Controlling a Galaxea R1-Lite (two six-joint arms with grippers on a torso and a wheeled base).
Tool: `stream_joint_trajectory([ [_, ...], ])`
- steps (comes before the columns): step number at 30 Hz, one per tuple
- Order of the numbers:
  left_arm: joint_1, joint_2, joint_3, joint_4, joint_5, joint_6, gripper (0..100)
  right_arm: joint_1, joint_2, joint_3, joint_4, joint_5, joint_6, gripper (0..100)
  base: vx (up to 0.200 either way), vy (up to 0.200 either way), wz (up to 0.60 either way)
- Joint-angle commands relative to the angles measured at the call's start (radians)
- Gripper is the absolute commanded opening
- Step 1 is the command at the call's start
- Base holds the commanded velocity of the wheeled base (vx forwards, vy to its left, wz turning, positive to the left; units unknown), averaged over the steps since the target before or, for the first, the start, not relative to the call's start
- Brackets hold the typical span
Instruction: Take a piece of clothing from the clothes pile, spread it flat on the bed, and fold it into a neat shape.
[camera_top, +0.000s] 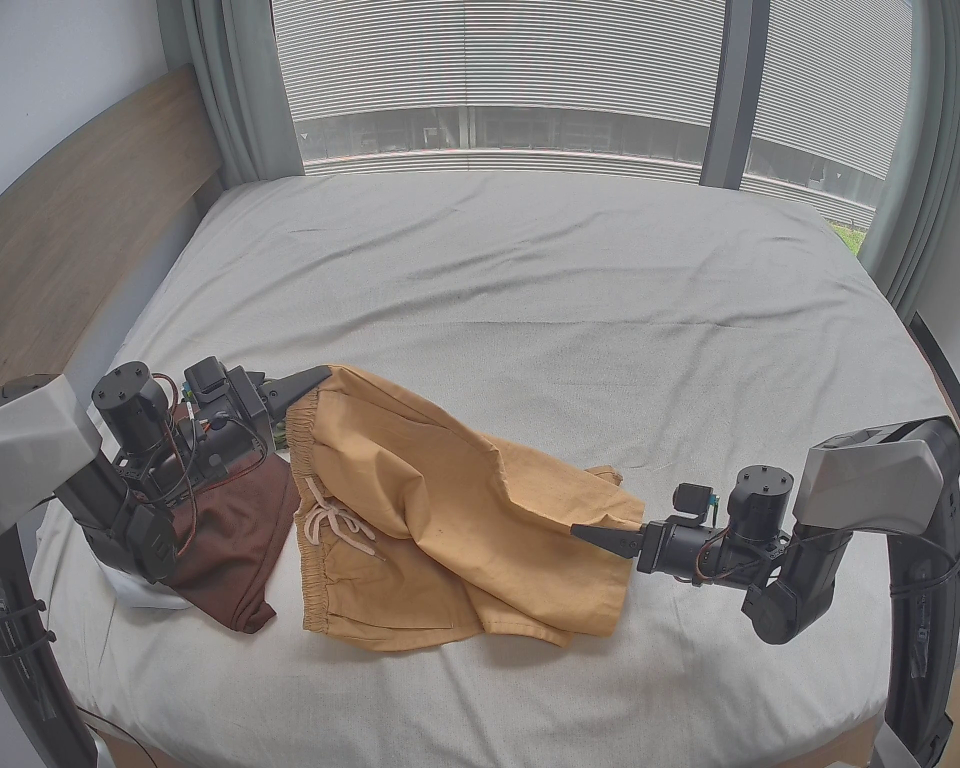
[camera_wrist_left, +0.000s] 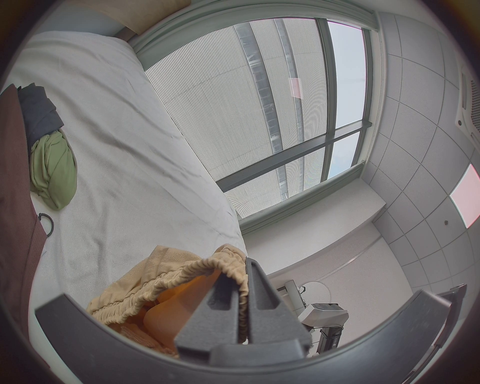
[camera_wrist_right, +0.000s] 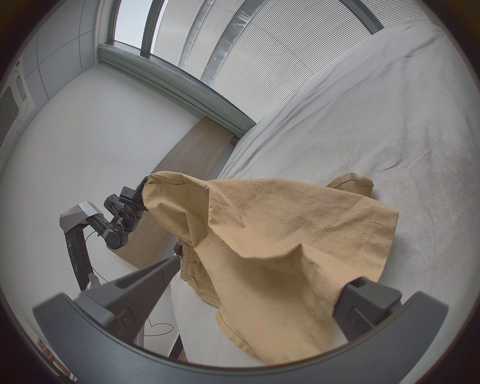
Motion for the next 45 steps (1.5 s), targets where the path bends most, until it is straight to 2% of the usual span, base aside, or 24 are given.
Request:
stream_joint_trajectory([
  [1,-0.002,-0.008,0.001,-0.001,0.000,-0.001,0,0.009,0.018,-0.017,-0.001,0.000,0.000,100,0.000,0.000,0.00],
  [12,-0.005,-0.009,0.004,-0.001,0.000,-0.001,0,0.007,0.055,-0.057,-0.004,-0.007,-0.031,100,0.000,0.000,0.00],
  [13,-0.005,-0.009,0.005,-0.001,0.000,-0.001,0,0.005,0.056,-0.057,-0.004,-0.007,-0.036,0,0.000,0.000,0.00],
  [21,-0.005,-0.009,0.005,-0.002,0.000,-0.001,0,-0.005,0.027,-0.035,-0.005,-0.006,-0.036,0,0.000,0.000,0.00],
  [25,-0.005,-0.022,0.005,-0.001,0.000,-0.001,0,-0.011,-0.056,0.011,-0.004,-0.006,-0.043,0,0.000,0.000,0.00],
  [30,-0.008,-0.052,0.011,-0.002,0.000,-0.001,0,-0.031,-0.160,0.075,0.002,-0.006,-0.100,0,0.000,0.000,0.00],
  [40,-0.026,-0.118,0.042,-0.002,0.000,0.010,0,-0.071,-0.249,0.115,0.004,0.002,-0.102,0,0.000,0.000,0.00],
  [41,-0.037,-0.140,0.064,-0.001,0.000,0.048,0,-0.085,-0.278,0.120,0.004,0.002,-0.100,0,0.000,0.000,0.00],
  [45,-0.048,-0.161,0.085,-0.001,0.000,0.093,0,-0.102,-0.309,0.121,0.004,0.002,-0.100,0,0.000,0.000,0.00],
])
